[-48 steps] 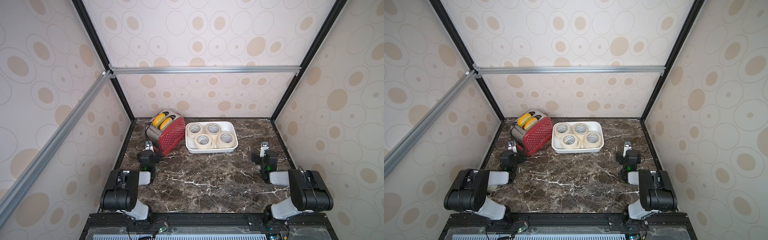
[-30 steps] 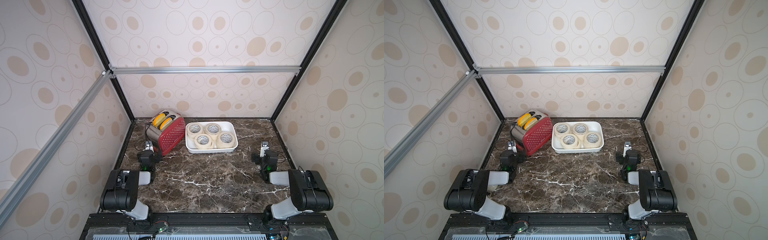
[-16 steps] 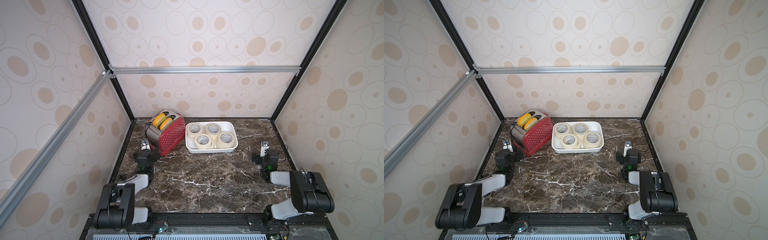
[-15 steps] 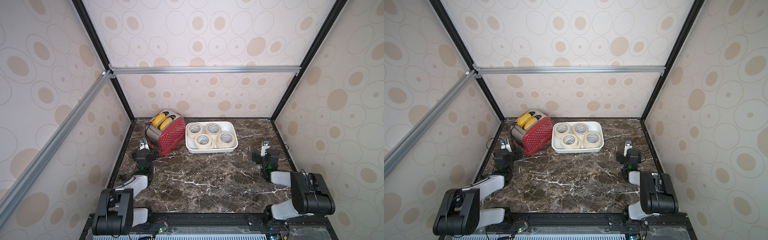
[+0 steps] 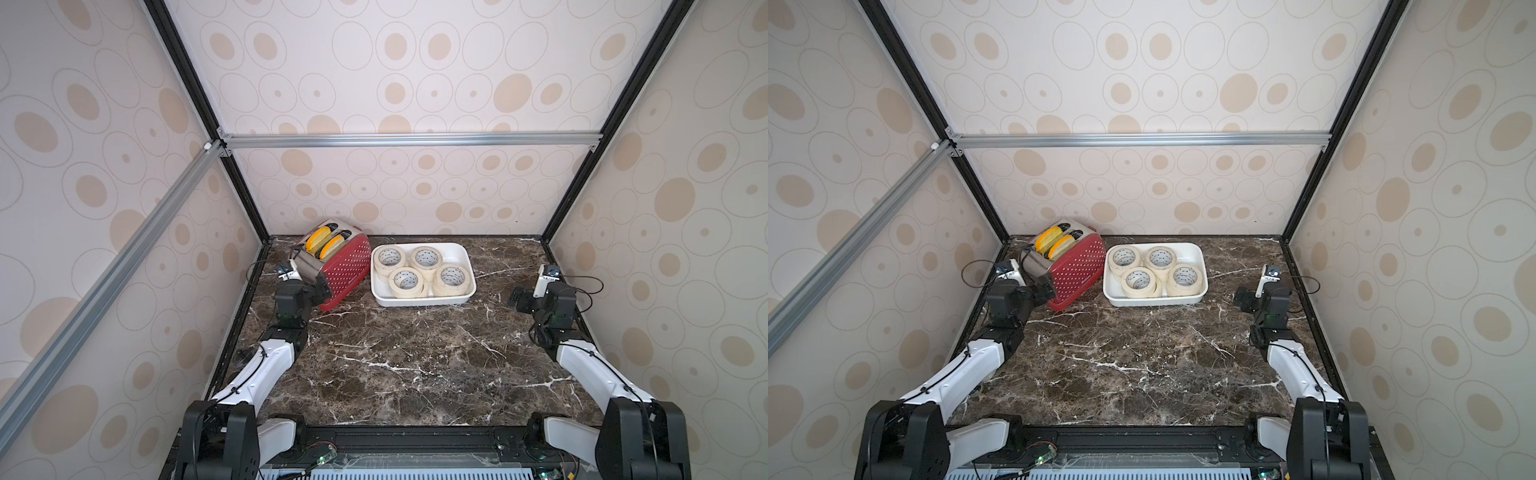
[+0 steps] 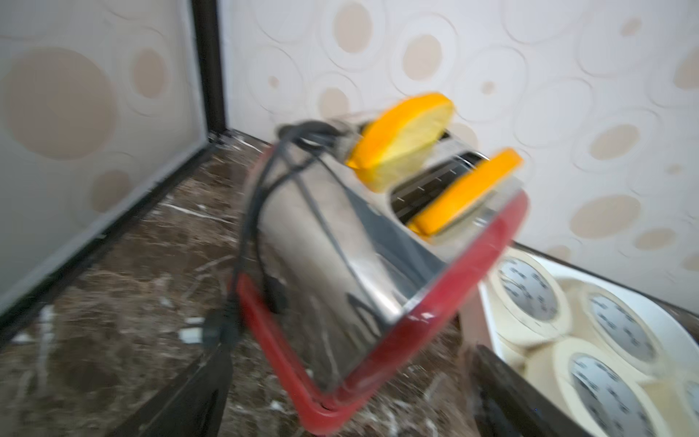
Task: Take out the art tape in the storage box
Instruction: Move the storage box to the center of the board.
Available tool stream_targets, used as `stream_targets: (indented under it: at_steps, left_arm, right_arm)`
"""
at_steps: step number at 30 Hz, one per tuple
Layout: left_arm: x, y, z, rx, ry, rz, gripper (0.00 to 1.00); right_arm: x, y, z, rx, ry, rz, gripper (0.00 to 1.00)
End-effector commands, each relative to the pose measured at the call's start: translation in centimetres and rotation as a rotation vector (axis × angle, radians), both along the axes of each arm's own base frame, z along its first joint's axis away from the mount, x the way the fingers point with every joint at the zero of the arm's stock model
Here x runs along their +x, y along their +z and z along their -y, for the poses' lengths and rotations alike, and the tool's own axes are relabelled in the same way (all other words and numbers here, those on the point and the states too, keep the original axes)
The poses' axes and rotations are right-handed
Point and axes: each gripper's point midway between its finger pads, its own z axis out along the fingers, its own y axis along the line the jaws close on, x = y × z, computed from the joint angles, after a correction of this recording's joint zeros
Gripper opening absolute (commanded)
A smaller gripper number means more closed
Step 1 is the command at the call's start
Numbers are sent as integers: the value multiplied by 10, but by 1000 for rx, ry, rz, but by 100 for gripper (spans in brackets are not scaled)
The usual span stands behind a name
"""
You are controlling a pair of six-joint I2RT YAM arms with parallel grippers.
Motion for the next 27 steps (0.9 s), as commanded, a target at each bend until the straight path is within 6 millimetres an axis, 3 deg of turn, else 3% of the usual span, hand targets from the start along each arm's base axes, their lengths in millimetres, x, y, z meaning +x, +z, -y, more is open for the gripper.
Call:
stream_targets:
  at_steps: [1,7,11,18,21,27]
  left_arm:
    - [0,-9,40,-89,-122,-98,99]
    - [9,-27,66,-107,-209,-223,99]
    - [14,-44,73,-107,-225,-292,96]
    - [20,-63,106,-92,-292,-357,93]
    - [23,-68,121,-64,-314,-377,92]
    - [35,-80,133,-16,-302,-423,90]
  right_arm:
    - [-7,18,-28,201,97,-11,100]
    - [-27,42,-66,420,260,1,100]
    - [-46,41,-82,527,319,-83,100]
    - [-70,39,-95,698,334,-142,100]
    - [-74,42,-96,705,341,-138,100]
    - [-77,43,-97,693,358,-142,100]
